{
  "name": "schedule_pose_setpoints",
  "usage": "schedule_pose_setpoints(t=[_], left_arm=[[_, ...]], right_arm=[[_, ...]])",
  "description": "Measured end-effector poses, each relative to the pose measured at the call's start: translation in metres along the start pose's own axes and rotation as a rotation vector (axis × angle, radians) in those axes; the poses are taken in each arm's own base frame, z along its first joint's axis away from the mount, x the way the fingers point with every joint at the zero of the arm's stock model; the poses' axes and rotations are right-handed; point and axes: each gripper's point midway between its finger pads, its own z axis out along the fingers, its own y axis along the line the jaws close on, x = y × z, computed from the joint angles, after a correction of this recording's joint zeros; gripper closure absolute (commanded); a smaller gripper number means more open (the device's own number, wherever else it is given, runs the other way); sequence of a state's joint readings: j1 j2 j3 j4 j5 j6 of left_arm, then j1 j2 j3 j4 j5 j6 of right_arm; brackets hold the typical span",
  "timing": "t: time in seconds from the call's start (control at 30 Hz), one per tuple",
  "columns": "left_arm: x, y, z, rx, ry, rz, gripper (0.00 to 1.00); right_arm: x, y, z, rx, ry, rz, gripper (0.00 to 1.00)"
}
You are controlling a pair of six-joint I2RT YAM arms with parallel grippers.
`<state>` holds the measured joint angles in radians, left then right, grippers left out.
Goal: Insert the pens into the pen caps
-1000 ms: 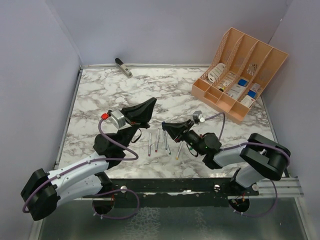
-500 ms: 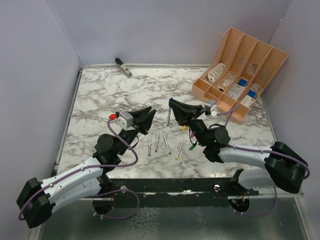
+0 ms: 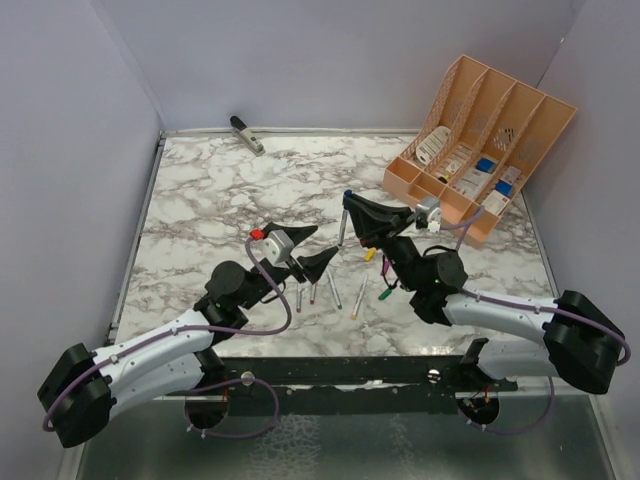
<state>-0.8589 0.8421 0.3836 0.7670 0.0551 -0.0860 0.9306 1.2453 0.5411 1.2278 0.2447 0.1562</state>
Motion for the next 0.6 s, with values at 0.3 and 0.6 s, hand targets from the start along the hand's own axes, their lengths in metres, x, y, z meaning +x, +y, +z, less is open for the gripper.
schedule_pose_setpoints(t=[0.3,0.6], left_arm=[[0.031,-0.005,0.017,0.043,0.092,0.003,0.31],[0.025,-0.011,0.032,0.08,0.064,0.001,0.56]], right_arm=[[0.0,0.008,-0.004,-0.034,0.009,0.064,0.99],[0.009,0.012,-0.01,-0.055,0.036,0.104,0.99]])
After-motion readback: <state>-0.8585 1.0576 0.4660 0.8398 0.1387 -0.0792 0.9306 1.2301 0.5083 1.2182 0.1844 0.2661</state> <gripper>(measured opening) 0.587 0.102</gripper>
